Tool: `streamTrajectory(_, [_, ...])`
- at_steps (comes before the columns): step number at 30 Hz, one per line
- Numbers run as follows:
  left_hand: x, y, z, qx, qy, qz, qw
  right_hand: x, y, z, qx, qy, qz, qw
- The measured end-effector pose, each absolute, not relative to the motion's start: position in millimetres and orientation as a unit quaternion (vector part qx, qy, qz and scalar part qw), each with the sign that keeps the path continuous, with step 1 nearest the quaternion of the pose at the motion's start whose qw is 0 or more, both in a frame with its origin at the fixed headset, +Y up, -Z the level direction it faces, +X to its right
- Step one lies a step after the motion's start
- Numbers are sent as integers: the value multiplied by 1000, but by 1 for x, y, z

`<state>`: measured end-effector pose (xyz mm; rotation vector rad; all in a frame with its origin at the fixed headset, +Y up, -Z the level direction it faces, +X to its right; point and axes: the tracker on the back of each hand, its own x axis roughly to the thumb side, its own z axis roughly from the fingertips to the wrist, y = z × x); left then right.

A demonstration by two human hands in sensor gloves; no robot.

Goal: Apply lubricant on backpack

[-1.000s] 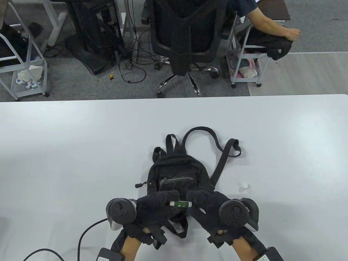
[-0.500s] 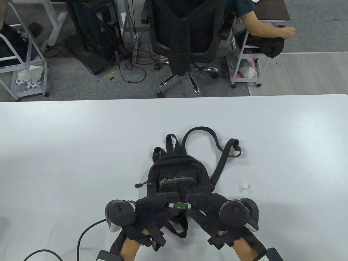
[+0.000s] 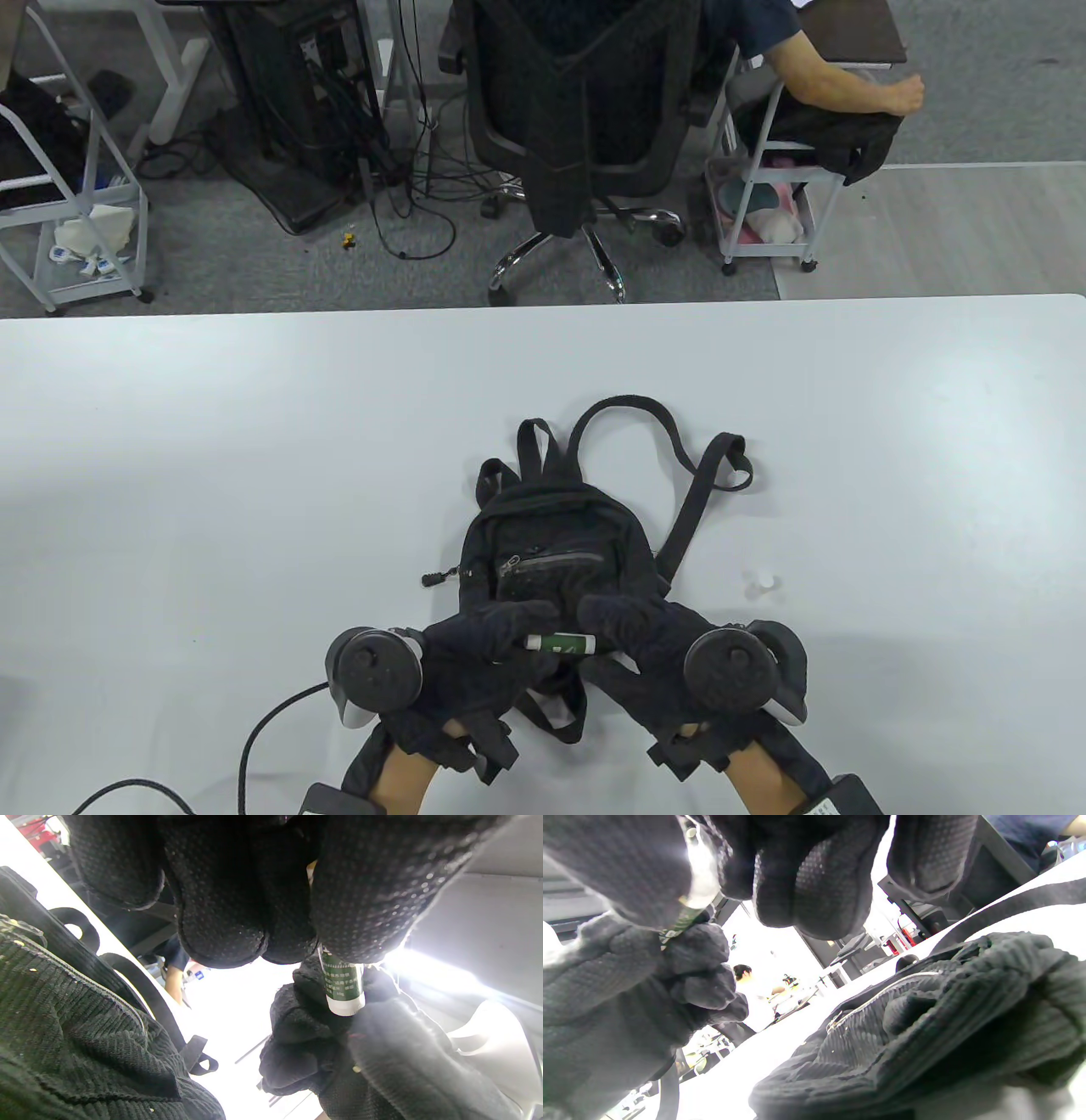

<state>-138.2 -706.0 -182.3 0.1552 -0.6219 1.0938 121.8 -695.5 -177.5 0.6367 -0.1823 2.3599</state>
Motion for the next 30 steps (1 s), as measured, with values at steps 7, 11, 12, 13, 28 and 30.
streamTrajectory(7, [-137, -706, -182, 74, -292, 509, 806, 124, -699, -180, 245, -48, 900, 358])
streamTrajectory(11, [-137, -707, -181, 75, -296, 504, 808, 123, -697, -178, 244, -62, 903, 347])
streamTrajectory(12, [-136, -707, -181, 75, -297, 502, 808, 123, -696, -178, 247, -65, 903, 346])
streamTrajectory(13, [-136, -707, -180, 75, -297, 502, 809, 123, -696, -177, 248, -66, 902, 346])
streamTrajectory(28, [-137, -707, -180, 79, -298, 503, 808, 123, -698, -179, 249, -52, 903, 345])
streamTrajectory(30, [-137, -707, -180, 81, -298, 503, 807, 123, -699, -179, 247, -44, 900, 357])
